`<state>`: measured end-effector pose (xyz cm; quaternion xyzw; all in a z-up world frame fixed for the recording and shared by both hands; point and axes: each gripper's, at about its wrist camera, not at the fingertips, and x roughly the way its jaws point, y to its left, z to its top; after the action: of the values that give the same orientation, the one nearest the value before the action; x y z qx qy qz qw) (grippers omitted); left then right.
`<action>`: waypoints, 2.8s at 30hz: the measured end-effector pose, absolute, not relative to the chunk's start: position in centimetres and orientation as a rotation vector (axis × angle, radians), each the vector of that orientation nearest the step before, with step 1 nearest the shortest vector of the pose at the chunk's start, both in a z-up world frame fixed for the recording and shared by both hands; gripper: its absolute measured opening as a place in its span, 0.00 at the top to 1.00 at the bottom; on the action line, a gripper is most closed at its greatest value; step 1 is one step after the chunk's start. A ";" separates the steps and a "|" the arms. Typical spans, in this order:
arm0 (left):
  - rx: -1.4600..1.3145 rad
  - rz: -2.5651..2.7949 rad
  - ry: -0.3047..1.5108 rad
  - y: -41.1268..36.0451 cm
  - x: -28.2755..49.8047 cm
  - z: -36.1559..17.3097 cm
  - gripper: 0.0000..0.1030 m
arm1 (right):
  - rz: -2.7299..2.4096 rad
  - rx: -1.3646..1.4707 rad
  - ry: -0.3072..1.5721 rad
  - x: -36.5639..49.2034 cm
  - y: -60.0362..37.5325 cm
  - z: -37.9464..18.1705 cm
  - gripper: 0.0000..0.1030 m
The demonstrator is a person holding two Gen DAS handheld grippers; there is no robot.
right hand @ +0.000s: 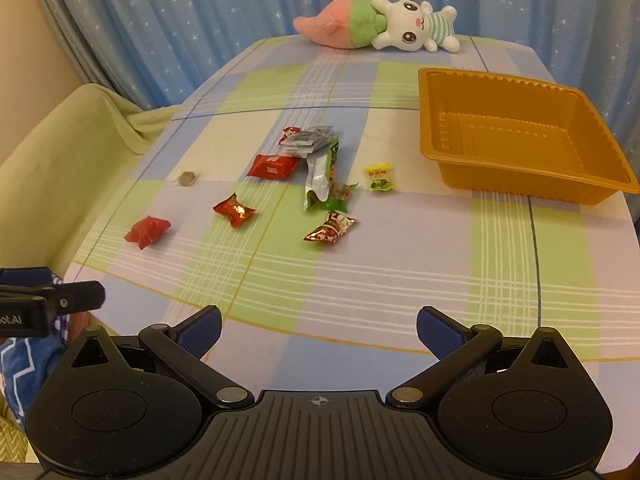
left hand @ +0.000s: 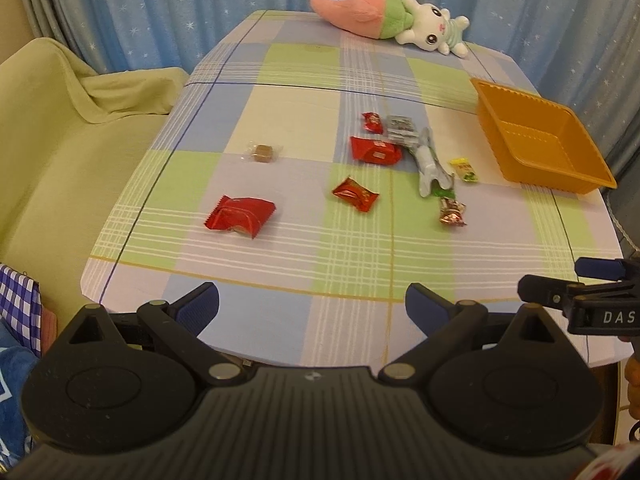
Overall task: Organize snacks
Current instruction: 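Grasp the large red candy packet with the left tool while the right tool grasps the brown-wrapped candy, then carry the red packet with the left tool while the right tool carries the brown candy to the orange tray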
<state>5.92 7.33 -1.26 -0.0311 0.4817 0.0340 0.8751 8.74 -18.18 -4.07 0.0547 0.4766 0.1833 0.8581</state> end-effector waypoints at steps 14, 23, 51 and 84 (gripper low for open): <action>-0.084 0.155 0.974 13.4 8.0 -3.5 0.03 | 0.380 0.128 0.970 12.1 -16.8 -7.3 0.00; -0.096 0.175 0.994 15.8 10.3 -5.3 0.04 | 0.351 0.160 0.963 14.6 -15.4 -9.4 0.22; -0.065 0.106 1.007 20.5 13.8 -7.6 0.07 | 0.177 0.086 0.936 18.3 -12.2 -12.3 0.76; 0.277 -0.394 0.925 18.1 17.2 -10.5 0.34 | -0.075 0.235 0.906 11.9 -14.1 -9.3 0.79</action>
<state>17.19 18.11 -10.51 0.1325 0.4419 -0.1882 0.8670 11.91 -14.09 -9.28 0.1133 0.4365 -0.0361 0.8918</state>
